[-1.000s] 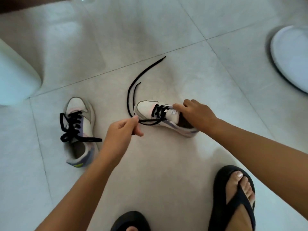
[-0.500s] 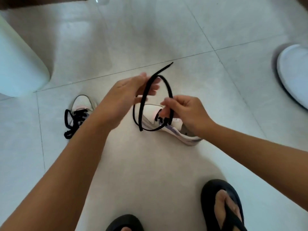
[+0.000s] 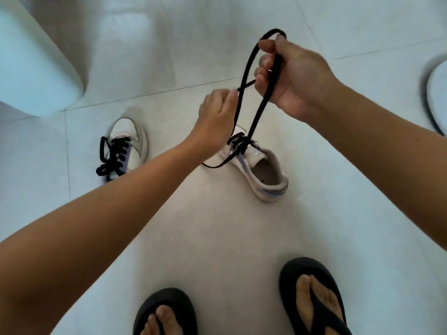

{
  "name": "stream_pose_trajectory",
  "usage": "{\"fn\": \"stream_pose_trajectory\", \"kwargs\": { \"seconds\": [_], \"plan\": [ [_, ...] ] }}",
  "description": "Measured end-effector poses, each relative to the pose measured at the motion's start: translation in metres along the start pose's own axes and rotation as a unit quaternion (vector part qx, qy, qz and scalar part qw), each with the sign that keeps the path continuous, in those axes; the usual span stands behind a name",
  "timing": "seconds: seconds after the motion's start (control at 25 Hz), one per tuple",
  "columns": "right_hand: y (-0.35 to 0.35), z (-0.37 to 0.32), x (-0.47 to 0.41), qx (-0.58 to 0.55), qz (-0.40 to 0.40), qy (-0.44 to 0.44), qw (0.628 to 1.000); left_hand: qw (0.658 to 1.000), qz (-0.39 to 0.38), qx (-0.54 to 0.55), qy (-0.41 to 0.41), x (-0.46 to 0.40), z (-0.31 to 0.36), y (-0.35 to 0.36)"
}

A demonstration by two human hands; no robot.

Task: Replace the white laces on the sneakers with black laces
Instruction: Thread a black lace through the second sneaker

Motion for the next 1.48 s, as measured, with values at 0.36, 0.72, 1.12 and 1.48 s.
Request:
{"fn": "stream_pose_trajectory", "kwargs": {
  "seconds": [0.36, 0.72, 1.12, 1.48],
  "plan": [
    [-0.046, -0.031, -0.042, -0.181, 0.089, -0.030, 0.979, 0.980, -0.138, 0.094, -0.110, 0.020, -0.043, 0.009],
    [-0.198, -0.003, -0.078, -0.257, 0.322, 0.034, 0.911, 0.953, -0.117, 0.133, -0.247, 0.039, -0.092, -0.019],
    [-0.097, 0.018, -0.021, 0.084, 0.021, 0.093, 0.992, 0.954, -0.076, 0.140, -0.252, 0.027, -0.060, -0.010],
    [0.038, 0.091, 0.077, 0.085, -0.150, 0.154, 0.973, 0.881, -0.138, 0.365, -0.268, 0.073, -0.011, -0.024]
  ]
}}
Point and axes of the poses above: each hand's wrist, its own x-axis away from the middle knuckle, its own y-axis out of the palm, z = x × y, the point moved 3 cm from there along -x, towards the middle knuckle, and after that the axes turned 11 degrees about x, right-handed, at the moved point
